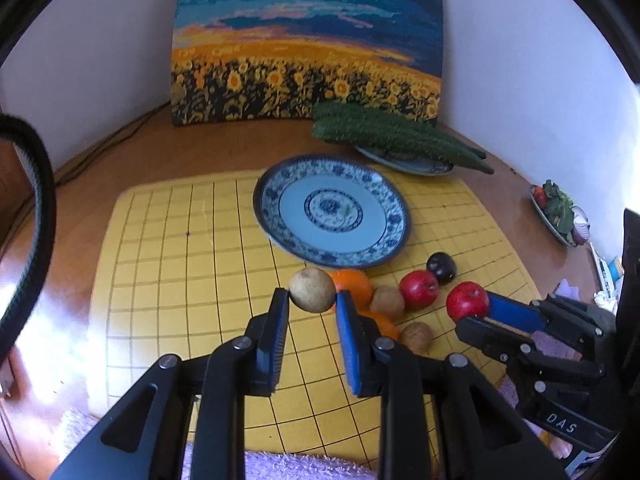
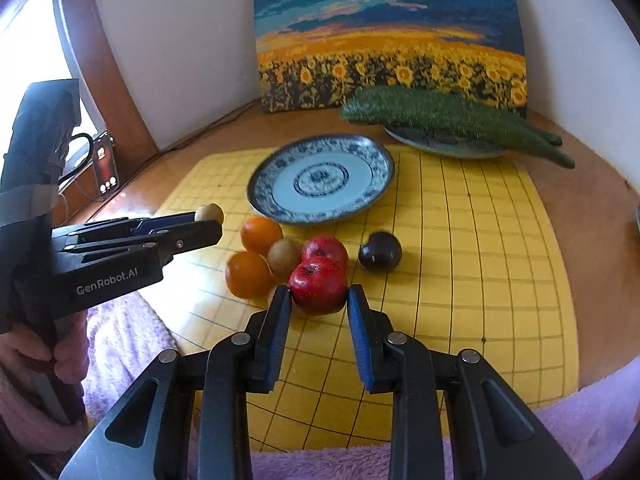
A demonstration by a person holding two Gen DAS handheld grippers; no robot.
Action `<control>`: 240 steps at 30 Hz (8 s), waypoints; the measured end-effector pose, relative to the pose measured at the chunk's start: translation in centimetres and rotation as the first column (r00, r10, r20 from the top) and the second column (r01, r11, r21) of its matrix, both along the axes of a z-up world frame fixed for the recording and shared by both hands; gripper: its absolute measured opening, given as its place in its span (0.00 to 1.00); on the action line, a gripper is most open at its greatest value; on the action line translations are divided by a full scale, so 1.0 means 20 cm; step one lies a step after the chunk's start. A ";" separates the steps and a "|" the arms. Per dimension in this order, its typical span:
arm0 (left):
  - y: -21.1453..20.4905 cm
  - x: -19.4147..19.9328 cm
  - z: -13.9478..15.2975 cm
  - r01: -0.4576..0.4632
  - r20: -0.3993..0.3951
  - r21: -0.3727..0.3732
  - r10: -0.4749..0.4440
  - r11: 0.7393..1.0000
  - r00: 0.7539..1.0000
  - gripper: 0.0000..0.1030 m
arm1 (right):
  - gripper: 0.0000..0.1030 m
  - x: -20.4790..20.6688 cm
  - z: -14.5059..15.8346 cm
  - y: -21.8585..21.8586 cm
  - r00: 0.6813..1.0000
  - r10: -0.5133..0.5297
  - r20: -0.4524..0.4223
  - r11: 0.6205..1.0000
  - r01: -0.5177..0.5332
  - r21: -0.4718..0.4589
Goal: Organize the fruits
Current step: 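Grasp the brown potato with the left tool while the right tool grasps a red apple, then carry the potato with the left tool while the right tool carries the apple over the plate, then open the left tool on the plate while the right tool releases the apple there, then move both tools back toward the remaining fruit on the board, then grasp an orange with the left tool while the right tool grasps the dark plum, then carry the orange with the left tool while the right tool carries the plum onto the plate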
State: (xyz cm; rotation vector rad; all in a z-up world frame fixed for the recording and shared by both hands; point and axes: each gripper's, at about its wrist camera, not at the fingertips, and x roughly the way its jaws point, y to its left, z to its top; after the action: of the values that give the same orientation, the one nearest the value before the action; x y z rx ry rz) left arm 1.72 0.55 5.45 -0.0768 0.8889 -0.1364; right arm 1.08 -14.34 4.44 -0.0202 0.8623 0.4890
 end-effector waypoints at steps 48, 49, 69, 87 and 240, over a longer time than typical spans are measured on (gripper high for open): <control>-0.04 0.58 -0.15 -0.040 -0.034 0.004 0.040 0.999 0.999 0.24 | 0.29 0.67 -0.09 0.20 0.998 -0.020 -0.059 0.998 0.017 -0.055; -0.04 0.59 -0.15 -0.040 -0.038 0.001 0.040 0.999 0.998 0.24 | 0.29 0.67 -0.10 0.20 0.998 -0.022 -0.062 0.998 0.019 -0.057; -0.04 0.57 -0.17 -0.045 -0.064 -0.001 0.045 0.999 0.997 0.26 | 0.30 0.67 -0.11 0.18 0.996 -0.033 -0.088 0.999 0.031 -0.026; 0.01 0.42 -0.06 -0.078 -0.069 -0.029 0.076 0.997 0.995 0.36 | 0.36 0.49 0.02 0.13 0.998 -0.026 -0.050 1.000 0.026 0.011; 0.02 0.32 -0.04 -0.102 -0.041 -0.053 0.100 0.993 0.994 0.35 | 0.30 0.35 -0.02 0.03 0.996 -0.067 -0.058 0.996 0.070 0.050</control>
State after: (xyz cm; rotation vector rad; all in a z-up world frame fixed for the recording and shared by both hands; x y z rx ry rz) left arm 8.06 1.01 4.63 -0.1763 0.9175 -0.0653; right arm 8.15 -13.75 4.13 0.0710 0.9024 0.4494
